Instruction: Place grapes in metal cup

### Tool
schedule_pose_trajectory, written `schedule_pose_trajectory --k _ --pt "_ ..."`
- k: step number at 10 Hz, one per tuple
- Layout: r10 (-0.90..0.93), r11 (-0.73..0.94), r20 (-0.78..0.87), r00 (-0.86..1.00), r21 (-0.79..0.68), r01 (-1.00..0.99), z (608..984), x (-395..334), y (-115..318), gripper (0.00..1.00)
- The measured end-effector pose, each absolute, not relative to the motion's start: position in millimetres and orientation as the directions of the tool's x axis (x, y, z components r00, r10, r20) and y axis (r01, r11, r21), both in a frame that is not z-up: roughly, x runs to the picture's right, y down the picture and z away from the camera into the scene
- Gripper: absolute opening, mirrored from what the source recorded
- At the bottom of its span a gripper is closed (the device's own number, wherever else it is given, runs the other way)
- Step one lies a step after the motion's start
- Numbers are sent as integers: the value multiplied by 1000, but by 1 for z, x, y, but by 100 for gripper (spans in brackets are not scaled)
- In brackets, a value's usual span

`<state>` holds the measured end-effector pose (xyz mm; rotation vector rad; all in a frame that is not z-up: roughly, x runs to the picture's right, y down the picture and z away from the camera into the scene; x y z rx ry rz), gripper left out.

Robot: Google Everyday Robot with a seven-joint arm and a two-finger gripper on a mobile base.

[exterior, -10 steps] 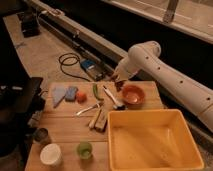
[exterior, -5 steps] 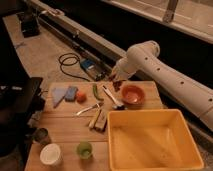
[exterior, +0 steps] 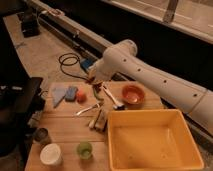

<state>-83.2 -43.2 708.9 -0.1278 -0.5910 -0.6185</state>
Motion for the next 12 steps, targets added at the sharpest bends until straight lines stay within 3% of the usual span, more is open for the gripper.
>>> schedule_pose_trajectory --k 6,12 --pt "-641 575 726 249 239 783 650 -203 40 19" --pt "-644 562 729 230 248 789 648 -206 44 19"
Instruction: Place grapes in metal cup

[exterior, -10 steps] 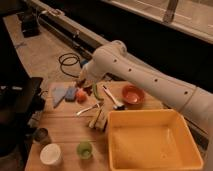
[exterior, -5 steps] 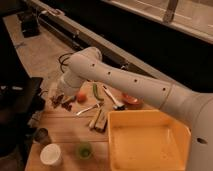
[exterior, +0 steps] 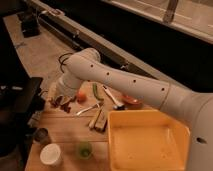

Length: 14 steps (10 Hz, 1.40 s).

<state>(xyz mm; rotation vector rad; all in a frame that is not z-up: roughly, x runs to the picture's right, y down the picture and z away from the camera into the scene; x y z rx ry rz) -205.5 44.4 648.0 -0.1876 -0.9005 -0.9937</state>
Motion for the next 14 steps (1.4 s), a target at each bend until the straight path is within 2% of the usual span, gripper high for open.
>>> schedule_pose_trajectory --k 3,9,11,14 --pt "-654 526 732 191 258 810 649 -219 46 19" --pt "-670 375 741 -39 384 844 635 -324 64 19" --pt "-646 330 751 -138 437 837 625 -353 86 19" --pt "-594 347 783 -183 455 820 622 -360 113 19"
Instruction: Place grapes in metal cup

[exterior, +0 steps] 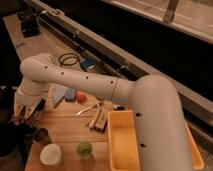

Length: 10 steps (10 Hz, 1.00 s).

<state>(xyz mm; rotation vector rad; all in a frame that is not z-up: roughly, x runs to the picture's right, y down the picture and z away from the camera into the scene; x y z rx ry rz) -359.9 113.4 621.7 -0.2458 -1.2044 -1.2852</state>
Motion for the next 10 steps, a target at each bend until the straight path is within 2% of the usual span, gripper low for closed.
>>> schedule_pose_trajectory --k 3,10 --pt "-536 403 824 -183 440 803 626 -357 140 19" --pt "-485 484 864 -132 392 782 628 -345 160 19"
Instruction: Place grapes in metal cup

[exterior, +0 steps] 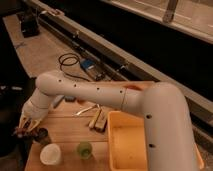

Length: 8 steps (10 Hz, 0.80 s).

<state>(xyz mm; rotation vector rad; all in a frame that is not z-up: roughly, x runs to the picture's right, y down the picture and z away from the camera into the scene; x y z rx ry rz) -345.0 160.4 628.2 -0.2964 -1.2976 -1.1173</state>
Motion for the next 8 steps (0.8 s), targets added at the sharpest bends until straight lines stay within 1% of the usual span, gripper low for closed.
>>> schedule_pose_trajectory --k 8 --pt "-474 552 879 -50 341 761 627 -316 165 19"
